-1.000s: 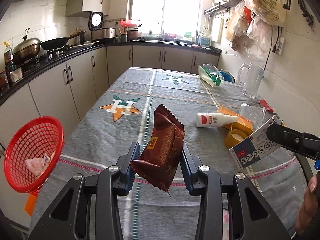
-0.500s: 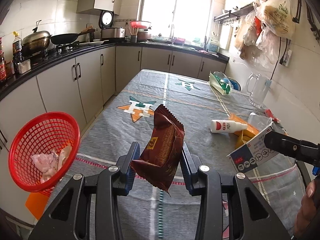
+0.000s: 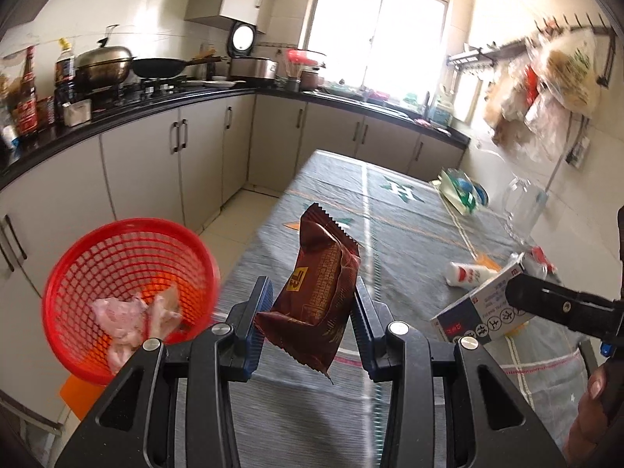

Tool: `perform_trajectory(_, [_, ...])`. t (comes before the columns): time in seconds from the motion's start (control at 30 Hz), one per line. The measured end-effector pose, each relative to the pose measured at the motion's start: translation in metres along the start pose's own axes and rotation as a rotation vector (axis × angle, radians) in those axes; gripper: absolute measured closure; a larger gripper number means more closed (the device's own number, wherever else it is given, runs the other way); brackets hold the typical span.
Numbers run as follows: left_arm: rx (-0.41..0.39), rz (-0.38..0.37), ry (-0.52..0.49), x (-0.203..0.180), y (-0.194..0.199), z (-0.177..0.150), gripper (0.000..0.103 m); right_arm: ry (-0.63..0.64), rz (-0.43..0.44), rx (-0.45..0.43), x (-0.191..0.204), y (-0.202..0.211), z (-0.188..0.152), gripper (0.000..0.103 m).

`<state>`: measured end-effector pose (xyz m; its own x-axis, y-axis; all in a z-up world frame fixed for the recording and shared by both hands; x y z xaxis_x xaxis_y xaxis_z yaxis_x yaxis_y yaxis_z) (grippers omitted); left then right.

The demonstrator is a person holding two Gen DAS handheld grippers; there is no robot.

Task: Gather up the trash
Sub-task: 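Lift the snack packet and blue box and carry them over the basket, then open both tools over the basket to drop the packet and box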

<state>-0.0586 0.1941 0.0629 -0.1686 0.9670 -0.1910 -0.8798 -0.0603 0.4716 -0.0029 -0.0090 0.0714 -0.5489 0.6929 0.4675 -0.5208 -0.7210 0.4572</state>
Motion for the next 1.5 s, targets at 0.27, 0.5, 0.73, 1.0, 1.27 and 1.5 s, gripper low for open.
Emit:
perform_trajectory(0.27, [-0.042, 0.094, 0.074, 0.069, 0.017, 0.018, 0.065, 0.023, 0.064, 0.043, 0.036, -0.037, 0.012, 0.058])
perform_trajectory(0.5, [-0.053, 0.182, 0.123, 0.129, 0.024, 0.026, 0.065, 0.044, 0.127, 0.067, 0.072, -0.069, 0.022, 0.057])
perform_trajectory(0.73, [-0.025, 0.23, 0.164, 0.168, 0.016, 0.021, 0.065, 0.053, 0.176, 0.105, 0.099, -0.106, 0.025, 0.058])
perform_trajectory(1.0, [0.041, 0.244, 0.177, 0.184, -0.007, 0.001, 0.065, 0.046, 0.188, 0.197, 0.115, -0.16, 0.014, 0.057])
perform_trajectory(1.27, [0.081, 0.229, 0.172, 0.181, -0.024, -0.01, 0.065, 0.019, 0.165, 0.256, 0.109, -0.195, 0.003, 0.057])
perform_trajectory(1.5, [0.093, 0.227, 0.168, 0.18, -0.029, -0.012, 0.064, 0.026, 0.155, 0.261, 0.112, -0.202, 0.002, 0.055])
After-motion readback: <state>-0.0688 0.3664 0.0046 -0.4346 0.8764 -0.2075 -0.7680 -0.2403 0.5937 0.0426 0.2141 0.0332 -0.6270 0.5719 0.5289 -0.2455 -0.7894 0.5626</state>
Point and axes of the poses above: each gripper's, at about its wrist camera, not at the fingertips, and y roughly against the way its jaws point, x to its left, z to its top, the point moved 2 cm from there along -y, roughly the way its jaws point, and after that the axes turned 5 degrees about -x, right-handed, at the moved point
